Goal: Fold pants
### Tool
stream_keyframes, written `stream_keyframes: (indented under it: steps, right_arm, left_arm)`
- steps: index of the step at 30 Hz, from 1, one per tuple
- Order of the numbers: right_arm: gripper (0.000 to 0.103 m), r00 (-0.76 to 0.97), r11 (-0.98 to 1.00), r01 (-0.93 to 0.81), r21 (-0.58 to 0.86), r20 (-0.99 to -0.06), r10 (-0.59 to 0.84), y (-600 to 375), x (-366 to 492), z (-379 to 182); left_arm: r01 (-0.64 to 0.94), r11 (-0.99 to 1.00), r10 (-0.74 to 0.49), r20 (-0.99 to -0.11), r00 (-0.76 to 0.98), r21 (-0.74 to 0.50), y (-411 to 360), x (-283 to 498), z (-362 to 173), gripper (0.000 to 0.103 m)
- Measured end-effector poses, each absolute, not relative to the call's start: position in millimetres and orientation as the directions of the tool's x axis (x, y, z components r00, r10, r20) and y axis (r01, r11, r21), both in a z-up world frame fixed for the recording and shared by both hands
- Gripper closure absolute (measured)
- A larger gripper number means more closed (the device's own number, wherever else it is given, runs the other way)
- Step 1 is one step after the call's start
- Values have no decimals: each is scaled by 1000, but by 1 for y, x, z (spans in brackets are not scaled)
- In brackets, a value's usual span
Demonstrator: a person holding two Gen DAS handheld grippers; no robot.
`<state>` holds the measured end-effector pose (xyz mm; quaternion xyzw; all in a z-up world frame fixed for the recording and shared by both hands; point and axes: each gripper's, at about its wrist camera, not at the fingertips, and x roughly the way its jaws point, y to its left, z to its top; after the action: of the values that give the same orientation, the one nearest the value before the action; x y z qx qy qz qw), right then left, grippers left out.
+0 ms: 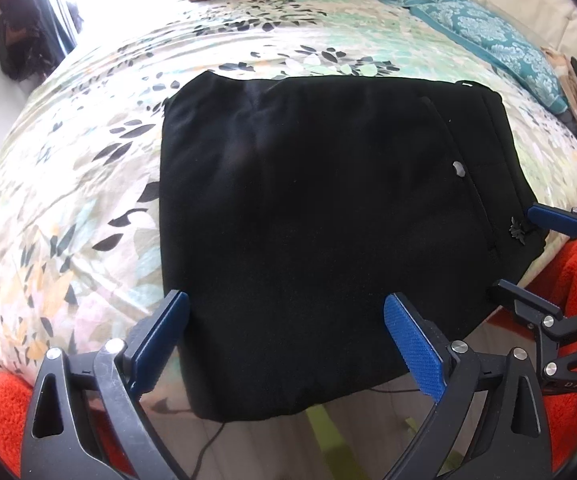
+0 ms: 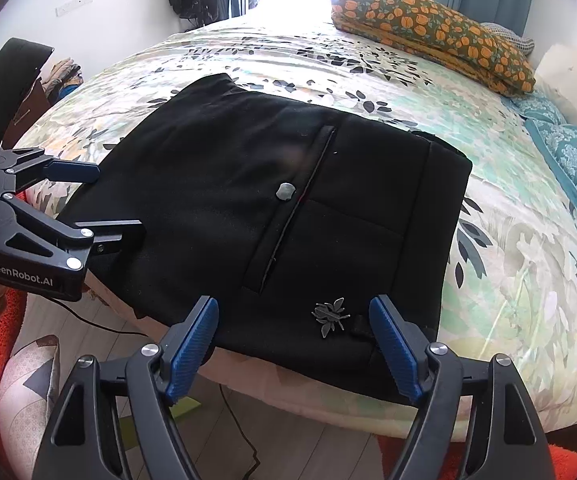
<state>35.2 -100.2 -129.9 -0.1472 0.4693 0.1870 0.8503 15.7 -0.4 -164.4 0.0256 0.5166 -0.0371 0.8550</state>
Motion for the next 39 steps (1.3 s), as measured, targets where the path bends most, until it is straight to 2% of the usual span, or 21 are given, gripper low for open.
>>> stream_keyframes:
  steps: [2, 4, 7, 12, 17, 20, 25, 26, 27, 29, 30, 31, 32, 33, 35, 36, 39]
  right_arm:
    - [8, 482, 886, -449, -115, -866, 132, -102, 30, -130]
    - [7, 480, 900, -426, -93, -867, 138, -112, 25, -124]
    - [7, 546, 941, -339, -6, -816, 192, -141, 22, -99]
    - [5, 541, 954, -156, 255, -786, 299, -202, 41, -94]
    - [5, 515, 862, -31, 506, -731, 448, -246, 54, -107]
    - [5, 456, 823, -63, 565, -717, 528, -248, 70, -118]
    - [5, 259, 786, -60, 615, -751, 608, -248, 116, -169]
    - [5, 214, 754, -42, 655, -732, 647, -247, 123, -182]
    - [0, 204, 725, -40, 688, -704, 680, -247, 127, -189]
    - [0, 185, 659, -61, 749, -641, 745, -243, 134, -190]
    - [7, 147, 599, -69, 798, -585, 797, -238, 136, -192]
    - [23, 112, 594, -76, 801, -585, 803, -229, 135, -194]
    - [29, 98, 647, -112, 754, -640, 762, -221, 134, -194]
    - [47, 93, 665, -141, 733, -659, 746, -215, 132, -193]
    - [58, 119, 656, -164, 737, -646, 754, -213, 129, -184]
    - [63, 135, 661, -200, 724, -648, 750, -210, 126, -174]
    - [68, 182, 629, -272, 728, -603, 776, -202, 123, -138]
  left_arm:
    - [58, 998, -54, -894, 444, -31, 13, 10, -159, 5]
    - [8, 997, -69, -888, 454, -73, 32, 3, -148, 5]
    - [-71, 991, -61, -871, 487, -109, 63, -1, -135, 5]
    - [-168, 959, -125, -873, 472, -228, 114, 10, -139, 5]
    - [-110, 928, -267, -841, 470, -356, 114, 9, -146, 5]
    - [-58, 929, -303, -840, 451, -366, 96, 20, -154, 5]
    - [-37, 926, -337, -868, 366, -376, 90, 61, -189, 5]
    - [-35, 921, -353, -869, 346, -388, 88, 67, -197, 2]
    - [-28, 921, -356, -867, 350, -389, 85, 71, -201, 1]
    - [-15, 922, -356, -860, 366, -388, 76, 75, -199, 1]
    - [9, 904, -403, -847, 347, -427, 69, 76, -199, 6]
    - [38, 890, -442, -837, 322, -455, 60, 77, -199, 13]
    - [43, 922, -375, -864, 336, -384, 51, 75, -195, 29]
    - [62, 942, -331, -877, 349, -331, 43, 72, -189, 50]
    - [56, 944, -322, -869, 376, -326, 41, 69, -173, 76]
    - [55, 931, -352, -852, 388, -360, 43, 69, -160, 82]
    - [102, 917, -388, -800, 458, -386, 43, 71, -117, 83]
